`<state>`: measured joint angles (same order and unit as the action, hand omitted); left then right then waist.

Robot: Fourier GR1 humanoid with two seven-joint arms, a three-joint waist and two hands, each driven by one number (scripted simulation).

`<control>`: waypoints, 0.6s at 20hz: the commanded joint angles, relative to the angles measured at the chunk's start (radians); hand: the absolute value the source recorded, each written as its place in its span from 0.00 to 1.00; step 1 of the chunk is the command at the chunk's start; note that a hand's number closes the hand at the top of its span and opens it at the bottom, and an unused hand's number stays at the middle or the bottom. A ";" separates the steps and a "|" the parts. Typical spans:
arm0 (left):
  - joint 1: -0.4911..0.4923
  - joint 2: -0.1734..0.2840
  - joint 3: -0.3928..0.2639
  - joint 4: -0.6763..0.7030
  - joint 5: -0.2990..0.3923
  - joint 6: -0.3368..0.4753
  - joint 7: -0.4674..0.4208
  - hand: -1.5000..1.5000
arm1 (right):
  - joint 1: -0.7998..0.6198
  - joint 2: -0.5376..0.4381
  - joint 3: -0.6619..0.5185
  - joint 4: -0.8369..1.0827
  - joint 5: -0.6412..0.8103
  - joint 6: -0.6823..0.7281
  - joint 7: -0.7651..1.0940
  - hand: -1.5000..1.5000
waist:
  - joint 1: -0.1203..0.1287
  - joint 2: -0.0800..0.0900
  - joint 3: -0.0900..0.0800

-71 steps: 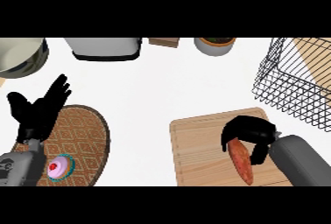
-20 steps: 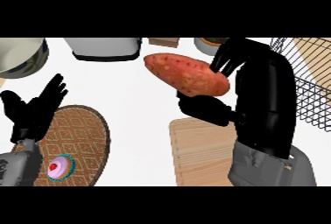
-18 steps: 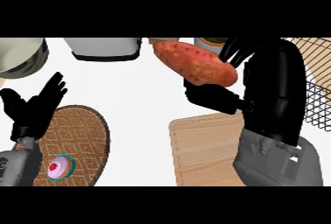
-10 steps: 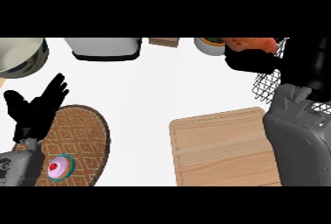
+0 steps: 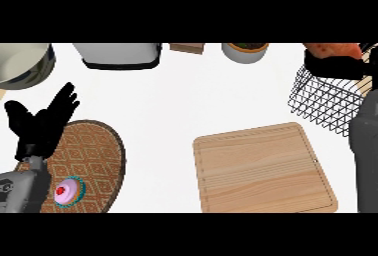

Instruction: Pick the sweet potato from the cutting board and place it in the basket

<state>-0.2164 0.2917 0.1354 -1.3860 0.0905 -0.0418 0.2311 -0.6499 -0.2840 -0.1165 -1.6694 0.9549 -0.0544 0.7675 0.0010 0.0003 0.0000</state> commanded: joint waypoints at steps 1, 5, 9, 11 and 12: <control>-0.016 -0.009 0.006 0.059 -0.023 0.003 -0.037 0.50 | 0.070 -0.049 -0.069 0.053 -0.063 -0.053 -0.140 1.00 | -0.002 0.001 0.000; 0.060 -0.014 -0.004 -0.059 -0.013 -0.007 -0.005 0.50 | 0.144 -0.055 -0.147 0.097 -0.163 -0.120 -0.257 1.00 | 0.002 -0.001 0.000; -0.001 -0.046 -0.004 0.053 -0.043 0.010 -0.060 0.50 | 0.133 -0.040 -0.145 0.224 -0.164 -0.197 -0.339 1.00 | 0.000 0.001 0.000; -0.031 -0.026 0.000 0.065 -0.040 0.004 -0.040 0.50 | 0.098 -0.035 -0.224 0.269 -0.081 -0.329 -0.241 0.00 | -0.001 0.005 0.000; -0.017 -0.022 0.005 0.031 -0.026 -0.002 -0.018 0.50 | 0.125 -0.011 -0.233 0.299 -0.121 -0.356 -0.278 0.00 | 0.003 0.003 0.001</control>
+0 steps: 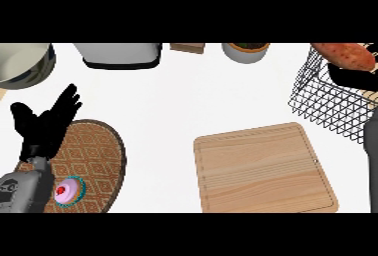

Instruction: Pick the sweet potato from the cutting board and place it in the basket

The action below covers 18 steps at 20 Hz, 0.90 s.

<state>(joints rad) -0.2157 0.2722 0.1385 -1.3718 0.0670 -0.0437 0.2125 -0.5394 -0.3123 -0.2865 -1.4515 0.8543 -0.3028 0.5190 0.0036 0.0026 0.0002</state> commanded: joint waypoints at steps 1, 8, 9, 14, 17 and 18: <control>0.009 -0.015 -0.003 0.030 -0.006 -0.013 -0.055 0.50 | -0.055 0.008 -0.071 0.198 -0.027 -0.130 -0.055 0.00 | 0.008 0.002 0.000; -0.026 -0.034 -0.011 0.009 -0.039 0.027 0.012 0.50 | -0.069 -0.086 -0.072 0.255 -0.163 -0.056 -0.236 0.00 | -0.002 -0.001 0.000; -0.036 0.028 0.047 0.044 0.018 -0.048 -0.001 0.50 | -0.103 -0.084 -0.087 0.342 -0.173 -0.103 -0.281 0.00 | 0.003 0.000 0.000; 0.016 -0.030 -0.001 -0.026 -0.027 0.009 -0.002 0.50 | -0.092 -0.068 -0.189 0.241 -0.258 -0.169 -0.208 0.00 | -0.003 -0.002 0.000; 0.006 0.012 0.042 0.005 0.000 -0.019 -0.001 0.50 | -0.031 -0.056 -0.257 0.113 -0.358 -0.179 -0.207 0.00 | -0.021 -0.006 0.000; 0.016 -0.011 0.024 -0.029 -0.013 0.003 0.007 0.50 | -0.063 -0.083 -0.294 0.139 -0.371 -0.195 -0.187 0.00 | -0.012 -0.006 0.000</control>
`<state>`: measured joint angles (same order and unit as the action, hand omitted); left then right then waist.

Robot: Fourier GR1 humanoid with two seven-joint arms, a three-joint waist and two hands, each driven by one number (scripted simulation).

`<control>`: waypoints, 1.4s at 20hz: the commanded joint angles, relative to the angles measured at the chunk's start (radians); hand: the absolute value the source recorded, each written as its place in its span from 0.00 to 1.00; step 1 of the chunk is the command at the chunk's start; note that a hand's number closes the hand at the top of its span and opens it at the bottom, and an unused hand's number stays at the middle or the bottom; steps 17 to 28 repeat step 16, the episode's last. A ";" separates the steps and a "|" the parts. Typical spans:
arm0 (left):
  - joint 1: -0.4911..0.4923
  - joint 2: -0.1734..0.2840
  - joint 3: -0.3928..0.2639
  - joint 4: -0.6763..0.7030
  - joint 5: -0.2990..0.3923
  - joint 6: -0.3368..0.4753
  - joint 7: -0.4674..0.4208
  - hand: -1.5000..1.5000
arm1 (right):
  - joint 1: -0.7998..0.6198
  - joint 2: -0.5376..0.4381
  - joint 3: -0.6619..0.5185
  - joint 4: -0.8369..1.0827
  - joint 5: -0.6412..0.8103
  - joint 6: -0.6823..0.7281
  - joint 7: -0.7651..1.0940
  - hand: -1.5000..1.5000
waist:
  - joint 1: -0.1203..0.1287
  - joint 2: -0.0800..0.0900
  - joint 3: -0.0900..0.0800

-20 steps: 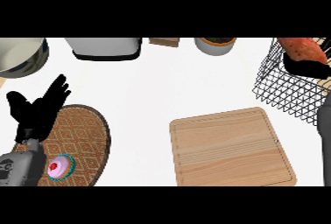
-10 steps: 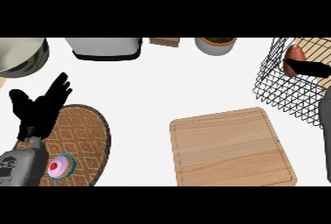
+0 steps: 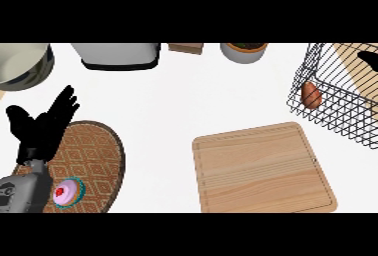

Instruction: Pick the sweet potato from the cutting board and place it in the basket

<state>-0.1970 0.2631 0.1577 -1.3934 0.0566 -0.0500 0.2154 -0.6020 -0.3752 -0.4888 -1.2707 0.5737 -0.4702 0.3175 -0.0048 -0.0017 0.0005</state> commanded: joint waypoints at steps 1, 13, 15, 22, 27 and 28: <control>0.021 0.017 0.015 0.004 0.013 -0.022 -0.003 0.50 | 0.022 -0.027 -0.140 -0.032 -0.153 -0.026 -0.021 0.00 | -0.003 0.000 0.001; 0.054 0.002 0.013 -0.024 -0.007 -0.005 -0.020 0.50 | 0.481 -0.237 -0.454 -0.149 -0.618 0.524 -0.099 0.00 | -0.021 -0.003 0.000; 0.045 0.026 0.032 -0.071 0.025 -0.026 0.031 0.50 | 0.544 -0.241 -0.514 -0.078 -0.675 0.593 -0.188 0.00 | -0.014 -0.003 0.001; -0.011 -0.002 0.016 0.005 0.000 -0.006 -0.002 0.50 | 0.559 -0.237 -0.499 -0.104 -0.656 0.593 -0.193 0.00 | -0.012 0.001 0.000; -0.011 -0.002 0.016 0.005 0.000 -0.006 -0.002 0.50 | 0.559 -0.237 -0.499 -0.104 -0.656 0.593 -0.193 0.00 | -0.012 0.001 0.000; -0.011 -0.002 0.016 0.005 0.000 -0.006 -0.002 0.50 | 0.559 -0.237 -0.499 -0.104 -0.656 0.593 -0.193 0.00 | -0.012 0.001 0.000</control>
